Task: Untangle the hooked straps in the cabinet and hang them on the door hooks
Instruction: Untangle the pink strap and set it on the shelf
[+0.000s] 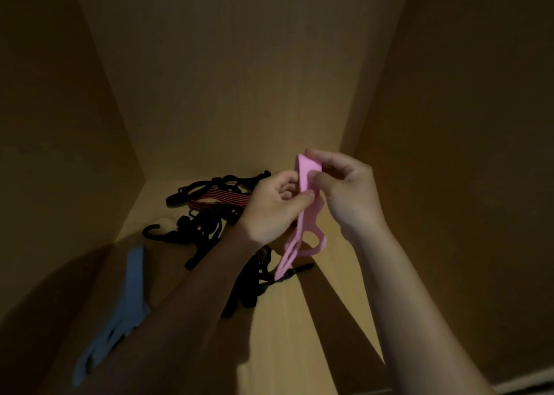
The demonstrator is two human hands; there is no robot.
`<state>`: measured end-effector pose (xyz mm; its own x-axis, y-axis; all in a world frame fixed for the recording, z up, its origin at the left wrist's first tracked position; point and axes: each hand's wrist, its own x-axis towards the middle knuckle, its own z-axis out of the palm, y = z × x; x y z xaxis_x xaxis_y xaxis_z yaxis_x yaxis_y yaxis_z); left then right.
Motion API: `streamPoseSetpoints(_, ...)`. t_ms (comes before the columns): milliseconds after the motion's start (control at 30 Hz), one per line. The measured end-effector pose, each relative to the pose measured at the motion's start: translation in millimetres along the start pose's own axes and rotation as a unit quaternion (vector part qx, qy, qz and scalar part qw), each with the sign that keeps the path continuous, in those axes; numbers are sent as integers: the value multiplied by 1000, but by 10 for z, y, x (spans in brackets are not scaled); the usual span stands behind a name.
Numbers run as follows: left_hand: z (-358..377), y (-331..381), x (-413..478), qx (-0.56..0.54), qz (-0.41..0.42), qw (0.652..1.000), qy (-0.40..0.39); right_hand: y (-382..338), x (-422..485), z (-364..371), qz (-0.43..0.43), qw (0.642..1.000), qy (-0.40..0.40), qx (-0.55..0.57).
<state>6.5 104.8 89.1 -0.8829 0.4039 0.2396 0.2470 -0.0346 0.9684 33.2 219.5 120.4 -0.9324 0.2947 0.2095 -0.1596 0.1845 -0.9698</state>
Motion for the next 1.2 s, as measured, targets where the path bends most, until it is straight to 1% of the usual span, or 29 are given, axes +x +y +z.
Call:
streamPoseSetpoints(67,26,46,50,21,30,999,9,-16,32,-33,-9,1000,14,13)
streamPoseSetpoints(133,36,96,91,23,43,999,17,-31,59,-71,-18,999,25,32)
streamPoseSetpoints(300,75,162,206,17,32,999,13,38,87,-186,-13,999,24,38)
streamPoseSetpoints(367,103,180,277,22,31,999,14,108,84,-229,-9,999,13,32)
streamPoseSetpoints(500,149,200,416,28,27,999,33,237,34,-280,-11,998,-38,38)
streamPoseSetpoints(567,181,194,460,44,30,998,37,296,31,-289,-11,998,-47,28)
streamPoseSetpoints(633,212,152,511,89,42,994,53,354,52,-293,-28,999,-28,-5)
streamPoseSetpoints(700,233,110,561,124,52,988,76,405,94,-310,-51,998,7,-37)
streamPoseSetpoints(767,246,101,600,132,52,988,63,442,140,-342,-62,996,33,-63)
streamPoseSetpoints(867,292,98,647,77,44,996,12,517,194,-410,-53,994,47,-81)
streamPoseSetpoints(967,371,99,706,7,7,1000,3,605,209,-476,-29,995,63,-70)
streamPoseSetpoints(1100,479,103,839,-131,-50,989,-49,755,203,-554,40,999,5,9)
streamPoseSetpoints(1200,571,74,962,-204,-92,972,-68,871,212,-626,46,999,-23,4)
